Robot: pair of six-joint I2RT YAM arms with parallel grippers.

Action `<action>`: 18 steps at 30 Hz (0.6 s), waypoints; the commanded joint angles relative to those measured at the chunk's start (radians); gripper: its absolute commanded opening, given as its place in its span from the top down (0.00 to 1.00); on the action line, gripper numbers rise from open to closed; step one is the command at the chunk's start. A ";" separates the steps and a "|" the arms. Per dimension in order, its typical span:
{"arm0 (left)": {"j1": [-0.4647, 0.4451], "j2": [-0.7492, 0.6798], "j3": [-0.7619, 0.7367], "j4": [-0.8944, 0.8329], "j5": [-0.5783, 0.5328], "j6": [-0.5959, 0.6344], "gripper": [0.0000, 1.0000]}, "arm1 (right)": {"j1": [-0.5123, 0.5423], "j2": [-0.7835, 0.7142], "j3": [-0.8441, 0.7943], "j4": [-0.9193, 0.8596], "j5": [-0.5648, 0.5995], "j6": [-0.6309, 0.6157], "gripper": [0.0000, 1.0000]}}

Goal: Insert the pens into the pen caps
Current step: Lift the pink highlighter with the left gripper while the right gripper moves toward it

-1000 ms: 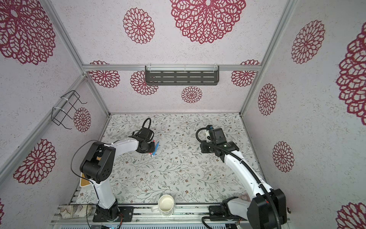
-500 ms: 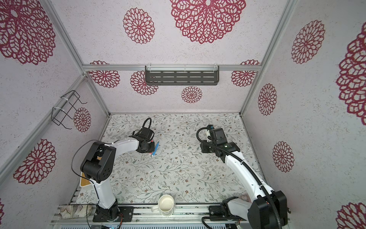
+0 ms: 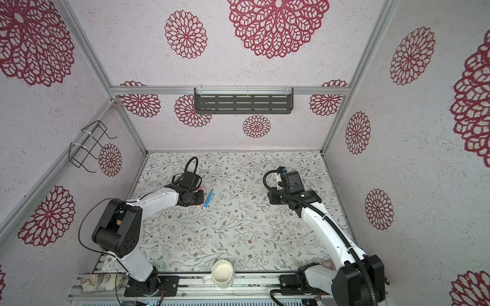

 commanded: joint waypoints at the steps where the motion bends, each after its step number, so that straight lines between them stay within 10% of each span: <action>1: -0.003 -0.074 -0.056 0.073 0.045 -0.002 0.88 | -0.005 -0.051 -0.017 0.052 -0.079 0.023 0.59; 18: -0.112 -0.403 -0.276 0.303 0.216 0.022 0.86 | 0.005 -0.050 -0.123 0.301 -0.489 0.100 0.56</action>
